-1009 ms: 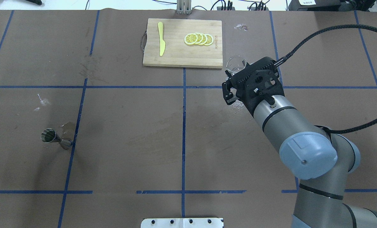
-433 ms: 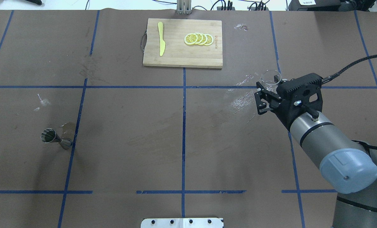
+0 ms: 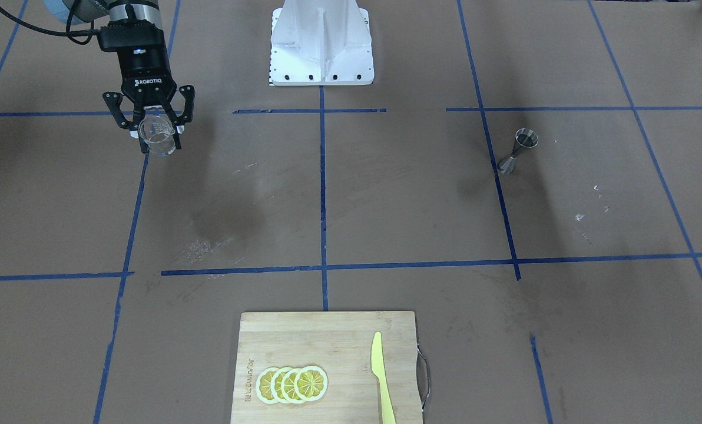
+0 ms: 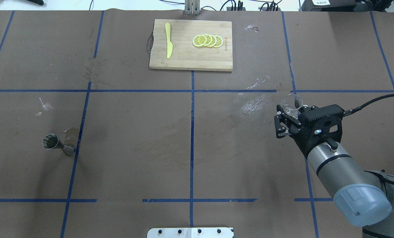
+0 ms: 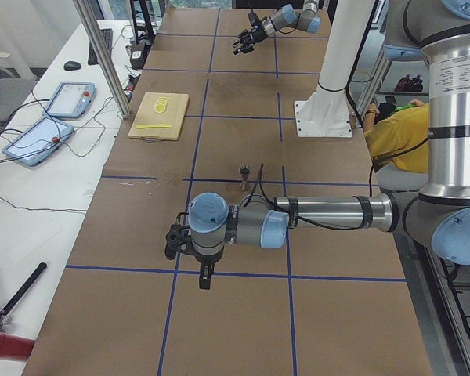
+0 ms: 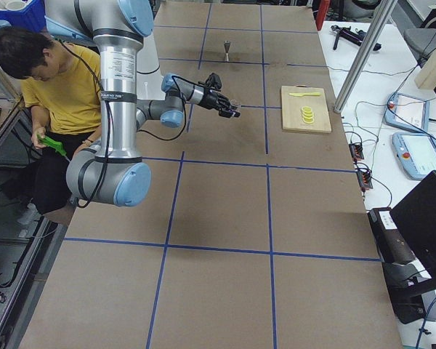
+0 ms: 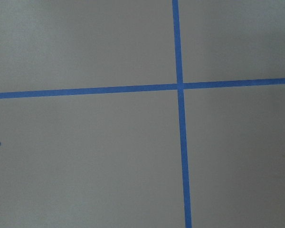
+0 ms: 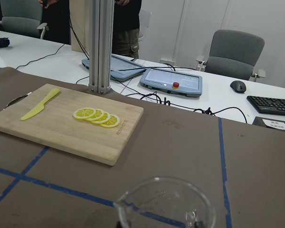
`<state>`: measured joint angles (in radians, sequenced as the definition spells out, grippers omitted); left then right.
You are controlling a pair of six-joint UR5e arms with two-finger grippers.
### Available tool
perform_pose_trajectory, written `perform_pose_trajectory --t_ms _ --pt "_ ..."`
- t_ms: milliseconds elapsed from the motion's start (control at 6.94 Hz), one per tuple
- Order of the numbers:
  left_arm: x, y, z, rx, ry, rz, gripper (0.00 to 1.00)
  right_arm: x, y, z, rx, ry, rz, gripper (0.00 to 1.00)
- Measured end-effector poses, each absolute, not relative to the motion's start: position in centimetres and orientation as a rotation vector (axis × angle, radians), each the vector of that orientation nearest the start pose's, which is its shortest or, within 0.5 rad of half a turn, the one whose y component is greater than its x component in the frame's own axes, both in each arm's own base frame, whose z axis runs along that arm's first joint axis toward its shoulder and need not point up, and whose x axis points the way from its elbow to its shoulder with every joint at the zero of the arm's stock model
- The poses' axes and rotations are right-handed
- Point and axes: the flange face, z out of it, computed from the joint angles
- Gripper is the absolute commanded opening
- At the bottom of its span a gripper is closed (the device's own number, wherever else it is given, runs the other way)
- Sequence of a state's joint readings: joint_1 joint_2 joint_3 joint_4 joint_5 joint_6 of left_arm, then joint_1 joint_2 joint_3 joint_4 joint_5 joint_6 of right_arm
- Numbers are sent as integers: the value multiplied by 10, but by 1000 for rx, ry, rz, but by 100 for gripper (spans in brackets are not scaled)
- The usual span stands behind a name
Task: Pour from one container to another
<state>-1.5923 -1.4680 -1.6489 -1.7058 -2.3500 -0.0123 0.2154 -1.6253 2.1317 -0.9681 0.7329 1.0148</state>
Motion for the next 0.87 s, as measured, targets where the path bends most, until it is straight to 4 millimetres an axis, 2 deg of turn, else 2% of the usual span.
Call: perform_pose_trajectory --t_ms 433,865 --pt "-73 -454 652 112 778 13 100 -397 -274 386 1077 -649 272 0" --pt "-74 -454 651 115 778 12 100 -412 -270 421 1109 -605 327 0"
